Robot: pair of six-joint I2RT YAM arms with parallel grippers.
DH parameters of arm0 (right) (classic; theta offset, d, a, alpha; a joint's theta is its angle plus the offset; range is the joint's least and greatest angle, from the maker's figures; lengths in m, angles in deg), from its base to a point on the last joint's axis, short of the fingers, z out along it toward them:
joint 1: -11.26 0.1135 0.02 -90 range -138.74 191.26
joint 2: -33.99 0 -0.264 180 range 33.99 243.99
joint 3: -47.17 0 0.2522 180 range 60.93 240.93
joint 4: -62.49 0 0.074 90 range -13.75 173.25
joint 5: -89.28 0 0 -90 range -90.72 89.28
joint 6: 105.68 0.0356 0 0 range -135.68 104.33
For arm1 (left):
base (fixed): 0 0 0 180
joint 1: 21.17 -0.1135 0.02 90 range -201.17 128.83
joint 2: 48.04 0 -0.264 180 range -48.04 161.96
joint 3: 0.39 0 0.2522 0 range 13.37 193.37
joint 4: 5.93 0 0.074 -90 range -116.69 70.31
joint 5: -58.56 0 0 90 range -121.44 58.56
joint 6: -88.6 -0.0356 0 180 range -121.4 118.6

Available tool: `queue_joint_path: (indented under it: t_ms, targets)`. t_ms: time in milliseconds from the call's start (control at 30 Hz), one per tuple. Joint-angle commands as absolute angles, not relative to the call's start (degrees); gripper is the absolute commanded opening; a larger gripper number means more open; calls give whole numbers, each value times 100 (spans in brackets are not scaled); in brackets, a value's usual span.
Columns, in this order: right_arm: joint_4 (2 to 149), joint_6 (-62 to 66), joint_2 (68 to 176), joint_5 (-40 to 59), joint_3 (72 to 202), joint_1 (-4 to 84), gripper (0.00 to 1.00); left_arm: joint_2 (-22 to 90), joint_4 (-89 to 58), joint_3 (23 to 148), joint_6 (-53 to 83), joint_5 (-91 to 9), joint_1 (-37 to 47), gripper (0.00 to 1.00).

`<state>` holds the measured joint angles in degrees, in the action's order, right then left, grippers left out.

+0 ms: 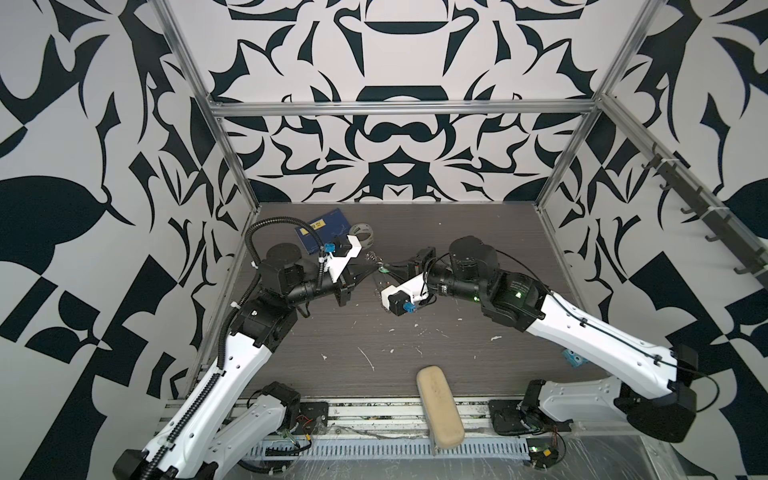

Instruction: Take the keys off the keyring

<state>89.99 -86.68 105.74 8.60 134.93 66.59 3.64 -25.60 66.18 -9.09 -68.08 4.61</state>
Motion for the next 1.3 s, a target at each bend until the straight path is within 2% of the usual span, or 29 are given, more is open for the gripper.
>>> queue_joint_path:
  t_ms: [0, 233, 400, 600, 867, 967, 1100, 1267]
  targets:
    - [9249, -8931, 10676, 1777, 13837, 6848, 0, 549, -1881, 6677, -771, -6562, 574, 0]
    - [9963, -8806, 10917, 2520, 14499, 6685, 0, 658, -1794, 6637, -916, -6379, 858, 0]
    - [10161, -7848, 11064, 3727, 14855, 6218, 0, 651, -1604, 6637, -930, -6504, 907, 0]
    - [10149, -6984, 11298, 4706, 15180, 5841, 0, 689, -1342, 6609, -923, -6743, 924, 0]
    - [10673, -6795, 11738, 5181, 15834, 5521, 0, 631, -1187, 6553, -1005, -7148, 979, 0]
    - [11140, -6951, 11951, 5148, 16198, 5546, 0, 701, -1406, 6646, -1142, -7166, 1003, 0]
    - [11936, -8063, 11980, 3760, 16361, 5852, 0, 931, -2375, 7104, -1361, -6842, 1003, 0]
    - [11465, -8752, 11710, 2755, 15846, 6069, 0, 1157, -2514, 7378, -1265, -6958, 1003, 0]
